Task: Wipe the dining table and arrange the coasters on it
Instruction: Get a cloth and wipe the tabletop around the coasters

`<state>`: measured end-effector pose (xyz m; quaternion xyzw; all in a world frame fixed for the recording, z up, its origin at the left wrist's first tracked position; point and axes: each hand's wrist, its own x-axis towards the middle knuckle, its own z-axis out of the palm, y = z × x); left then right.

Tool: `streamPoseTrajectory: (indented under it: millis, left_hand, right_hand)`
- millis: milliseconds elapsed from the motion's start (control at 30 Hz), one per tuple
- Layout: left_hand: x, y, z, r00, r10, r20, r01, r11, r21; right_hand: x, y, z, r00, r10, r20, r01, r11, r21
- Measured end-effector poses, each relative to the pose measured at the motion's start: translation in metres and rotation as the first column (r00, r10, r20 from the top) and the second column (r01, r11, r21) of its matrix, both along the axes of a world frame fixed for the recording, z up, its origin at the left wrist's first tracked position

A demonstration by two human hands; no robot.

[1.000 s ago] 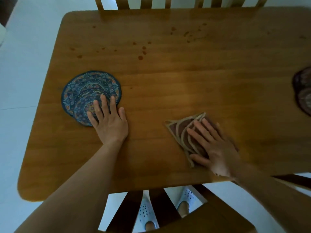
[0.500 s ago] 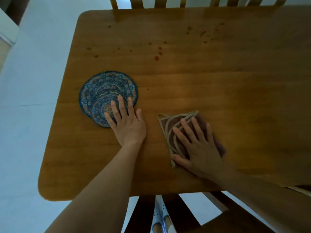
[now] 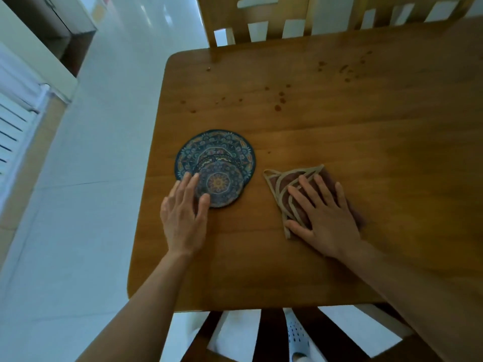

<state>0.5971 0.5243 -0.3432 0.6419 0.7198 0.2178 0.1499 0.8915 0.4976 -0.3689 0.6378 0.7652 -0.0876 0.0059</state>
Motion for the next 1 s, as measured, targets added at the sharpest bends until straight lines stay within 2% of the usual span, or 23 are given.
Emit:
streamPoseTrajectory:
  millis: [67, 133, 233, 333, 500, 633, 733, 800, 867, 933, 1000]
  left_hand:
    - [-0.048, -0.018, -0.011, 0.989, 0.133, -0.071, -0.137, 0.989, -0.053]
    - [-0.081, -0.03, -0.017, 0.979, 0.194, -0.062, -0.203, 0.961, -0.187]
    - [-0.092, -0.027, -0.02, 0.991, 0.128, 0.03, -0.112, 0.943, -0.314]
    - [-0.099, -0.021, -0.016, 0.972, 0.116, 0.204, -0.025, 0.916, -0.4]
    - [-0.12, -0.018, -0.011, 0.914, 0.091, 0.396, 0.104, 0.889, -0.445]
    - [-0.131, -0.016, -0.01, 0.741, 0.183, 0.646, 0.124, 0.909, -0.399]
    - [-0.138, -0.02, -0.011, 0.671, 0.185, 0.718, 0.143, 0.918, -0.371]
    - [-0.138, -0.021, -0.013, 0.709, 0.136, 0.692, 0.179, 0.914, -0.363]
    - [-0.136, -0.023, -0.015, 0.8, 0.033, 0.6, 0.234, 0.903, -0.361]
    - [-0.135, -0.024, -0.018, 0.872, -0.058, 0.486, 0.27, 0.886, -0.378]
    - [-0.135, -0.023, -0.018, 0.896, -0.082, 0.437, 0.277, 0.871, -0.405]
  right_hand:
    - [-0.012, -0.013, 0.002, 1.0, -0.011, 0.004, 0.011, 1.0, -0.002]
    - [-0.034, -0.033, 0.004, 0.999, 0.044, -0.005, -0.044, 0.999, 0.011]
    - [-0.081, -0.06, 0.003, 0.992, 0.125, -0.033, -0.125, 0.992, 0.014]
    - [-0.146, -0.071, 0.001, 0.98, 0.194, -0.038, -0.194, 0.981, 0.01]
    - [-0.262, -0.062, -0.001, 0.965, 0.257, -0.053, -0.256, 0.966, 0.028]
    - [-0.309, -0.05, 0.001, 0.971, 0.237, -0.04, -0.235, 0.971, 0.043]
    - [-0.302, -0.054, -0.002, 0.947, 0.319, -0.026, -0.318, 0.947, 0.038]
    - [-0.279, -0.056, -0.002, 0.894, 0.447, -0.007, -0.447, 0.894, 0.011]
    - [-0.244, -0.058, 0.0, 0.839, 0.543, 0.051, -0.542, 0.84, -0.017]
    - [-0.204, -0.062, 0.004, 0.838, 0.536, 0.103, -0.536, 0.844, -0.031]
    - [-0.169, -0.067, 0.007, 0.893, 0.439, 0.104, -0.44, 0.898, -0.015]
